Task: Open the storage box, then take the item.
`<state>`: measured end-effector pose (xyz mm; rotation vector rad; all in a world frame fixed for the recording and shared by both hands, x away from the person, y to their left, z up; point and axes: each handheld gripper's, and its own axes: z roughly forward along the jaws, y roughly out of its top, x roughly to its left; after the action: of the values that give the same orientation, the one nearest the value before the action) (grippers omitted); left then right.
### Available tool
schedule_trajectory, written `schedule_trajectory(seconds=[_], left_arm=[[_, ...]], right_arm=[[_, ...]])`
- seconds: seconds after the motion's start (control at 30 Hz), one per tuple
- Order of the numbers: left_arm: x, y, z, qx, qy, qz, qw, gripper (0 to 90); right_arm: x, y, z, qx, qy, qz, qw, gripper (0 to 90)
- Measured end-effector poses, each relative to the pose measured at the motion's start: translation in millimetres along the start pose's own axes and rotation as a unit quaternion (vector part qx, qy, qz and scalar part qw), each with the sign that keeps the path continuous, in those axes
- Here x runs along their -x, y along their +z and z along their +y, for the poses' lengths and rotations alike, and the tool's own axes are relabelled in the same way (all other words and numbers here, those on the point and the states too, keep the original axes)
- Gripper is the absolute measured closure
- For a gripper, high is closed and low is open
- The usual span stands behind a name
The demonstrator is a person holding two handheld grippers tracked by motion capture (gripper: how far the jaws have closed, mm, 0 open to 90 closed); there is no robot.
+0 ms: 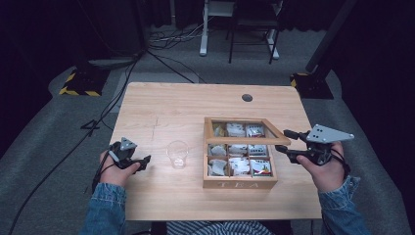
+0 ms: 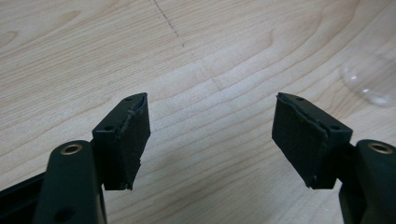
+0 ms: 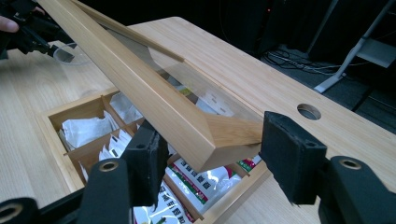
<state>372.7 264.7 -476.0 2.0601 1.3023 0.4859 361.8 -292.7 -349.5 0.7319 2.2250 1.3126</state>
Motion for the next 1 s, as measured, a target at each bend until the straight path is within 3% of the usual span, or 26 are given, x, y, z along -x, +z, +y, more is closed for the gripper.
schedule_trajectory(seconds=[0.33, 0.73, 1.0], left_arm=[[3.5, -13.4, 10.4, 0.011, -0.007, -0.006, 0.9999, 28.8], [19.6, -30.2, 27.3, 0.035, 0.011, -0.020, 0.9991, 28.8], [40.4, -45.2, 39.6, 0.058, 0.031, -0.032, 0.9973, 29.7]], right_arm=[[3.3, 1.1, 5.5, 0.005, 0.004, -0.004, 1.0000, 42.6], [6.4, 2.1, 9.5, 0.009, 0.008, -0.005, 0.9999, 42.7], [6.8, 2.2, 8.7, 0.008, 0.008, -0.002, 0.9999, 42.6]])
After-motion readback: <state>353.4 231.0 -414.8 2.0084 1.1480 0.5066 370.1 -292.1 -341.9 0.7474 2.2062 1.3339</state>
